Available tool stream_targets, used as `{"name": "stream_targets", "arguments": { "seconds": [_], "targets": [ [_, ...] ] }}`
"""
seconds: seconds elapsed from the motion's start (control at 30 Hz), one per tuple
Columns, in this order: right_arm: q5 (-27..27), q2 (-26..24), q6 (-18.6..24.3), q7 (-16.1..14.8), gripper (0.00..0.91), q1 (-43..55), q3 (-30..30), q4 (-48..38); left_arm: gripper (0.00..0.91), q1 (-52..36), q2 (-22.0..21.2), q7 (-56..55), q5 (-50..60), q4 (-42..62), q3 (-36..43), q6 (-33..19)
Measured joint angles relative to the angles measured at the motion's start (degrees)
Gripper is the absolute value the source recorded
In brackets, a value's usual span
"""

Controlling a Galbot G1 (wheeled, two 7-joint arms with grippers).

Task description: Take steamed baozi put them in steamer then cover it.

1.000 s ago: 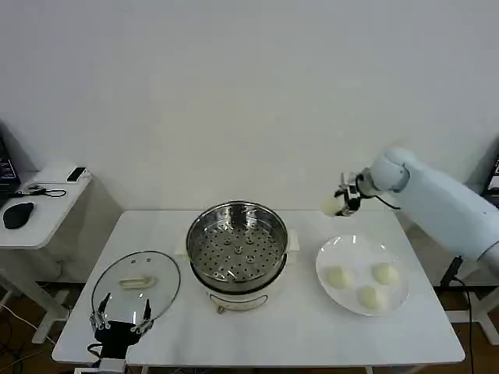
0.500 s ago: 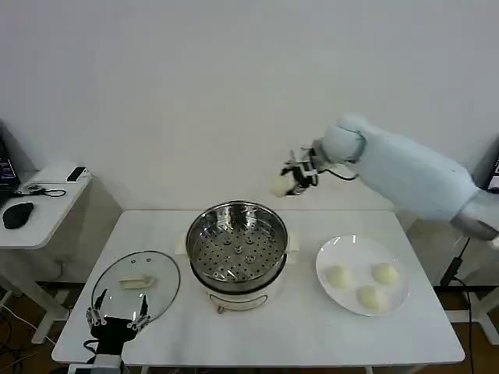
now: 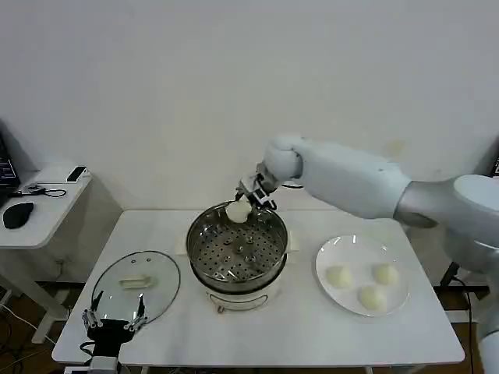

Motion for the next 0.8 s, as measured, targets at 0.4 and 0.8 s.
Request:
{"name": "stream_targets", "arguments": {
  "seconds": [0.4,0.8],
  "targets": [
    [-6.6,4.25,8.97,2.19,0.615,-2.81,-2.01,-5.97,0.907,-0.06,-0.27,-0.2,-0.06,0.63,-0.2,-0.04],
    [-10.65,5.97,14.09,3.98,0.625,-3.76,-2.13,-8.82,0.907,0.18,-0.34,-0.28,-0.05,0.55,-0.16,-0.03]
  ]
}}
